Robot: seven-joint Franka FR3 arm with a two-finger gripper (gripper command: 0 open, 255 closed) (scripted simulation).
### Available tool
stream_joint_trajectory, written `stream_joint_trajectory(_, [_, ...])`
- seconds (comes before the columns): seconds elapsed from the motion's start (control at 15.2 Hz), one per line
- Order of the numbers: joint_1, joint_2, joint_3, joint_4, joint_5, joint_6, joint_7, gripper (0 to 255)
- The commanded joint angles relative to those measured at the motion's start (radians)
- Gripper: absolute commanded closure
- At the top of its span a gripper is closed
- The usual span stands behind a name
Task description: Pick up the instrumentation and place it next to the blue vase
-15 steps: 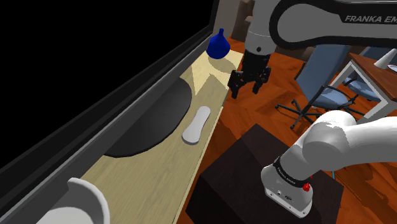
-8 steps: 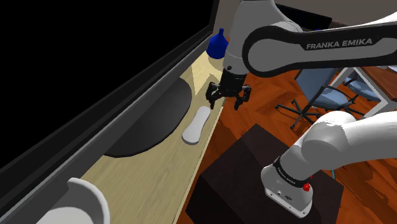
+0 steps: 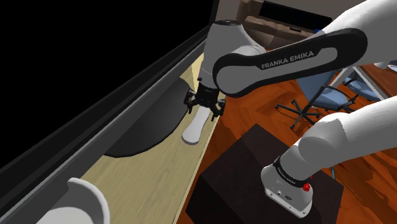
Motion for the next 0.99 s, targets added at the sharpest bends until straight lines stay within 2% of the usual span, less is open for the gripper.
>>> stream_joint_trajectory(0.0, [-0.01,0.027,0.015,-0.007,-0.003,0.038,0.022,0])
stream_joint_trajectory(0.33, [-0.022,0.092,0.043,-0.04,-0.016,0.134,0.037,0])
stream_joint_trajectory(0.86, [-0.022,0.092,0.043,-0.04,-0.016,0.134,0.037,0])
stream_joint_trajectory(0.92, [-0.022,0.092,0.043,-0.04,-0.016,0.134,0.037,255])
